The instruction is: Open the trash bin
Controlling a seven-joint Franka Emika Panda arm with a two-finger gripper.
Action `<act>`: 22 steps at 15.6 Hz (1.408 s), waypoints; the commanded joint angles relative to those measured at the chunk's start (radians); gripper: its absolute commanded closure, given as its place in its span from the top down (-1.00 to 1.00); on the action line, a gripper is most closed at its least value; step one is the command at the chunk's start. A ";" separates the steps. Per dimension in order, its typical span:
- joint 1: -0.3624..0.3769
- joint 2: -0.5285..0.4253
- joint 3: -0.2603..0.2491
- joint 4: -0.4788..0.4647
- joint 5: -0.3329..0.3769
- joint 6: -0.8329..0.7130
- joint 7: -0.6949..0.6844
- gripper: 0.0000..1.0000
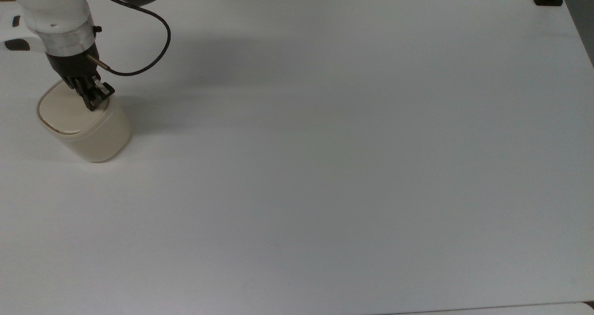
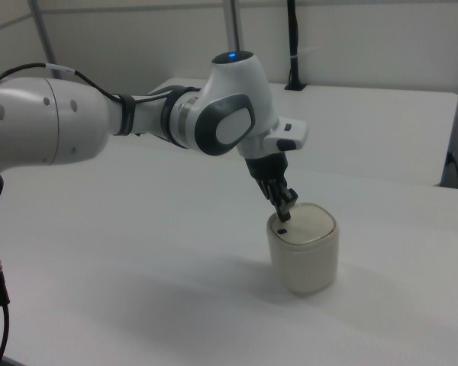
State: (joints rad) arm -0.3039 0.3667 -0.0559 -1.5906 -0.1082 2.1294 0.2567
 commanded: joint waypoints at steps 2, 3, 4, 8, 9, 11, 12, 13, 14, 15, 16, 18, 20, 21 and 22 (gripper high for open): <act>-0.004 0.029 -0.002 -0.006 -0.031 0.012 0.015 -0.90; -0.006 0.028 -0.002 -0.006 -0.031 0.010 0.015 -0.90; -0.006 0.028 -0.002 -0.006 -0.031 0.010 0.015 -0.93; -0.043 0.014 -0.004 -0.005 -0.025 0.001 -0.010 -0.96; -0.043 0.002 -0.005 -0.006 -0.022 -0.003 -0.022 -0.96; -0.044 -0.002 -0.005 -0.008 -0.022 -0.041 -0.036 -0.97; -0.044 0.000 -0.007 -0.014 -0.022 -0.045 -0.045 -0.97; -0.046 0.000 -0.009 -0.018 -0.021 -0.046 -0.051 -0.97; -0.047 -0.003 -0.018 -0.014 -0.013 -0.048 -0.056 -0.97; -0.047 -0.008 -0.028 -0.012 0.001 -0.049 -0.062 -0.97; -0.047 -0.011 -0.030 -0.011 0.013 -0.052 -0.066 -0.97; -0.049 -0.032 -0.035 -0.008 0.041 -0.074 -0.080 -0.97; -0.049 -0.055 -0.041 -0.009 0.053 -0.112 -0.102 -1.00; -0.050 -0.060 -0.042 -0.009 0.056 -0.124 -0.114 -1.00; -0.049 -0.060 -0.045 -0.012 0.056 -0.128 -0.117 -1.00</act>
State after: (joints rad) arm -0.3533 0.3418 -0.0904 -1.5868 -0.0787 2.0505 0.1892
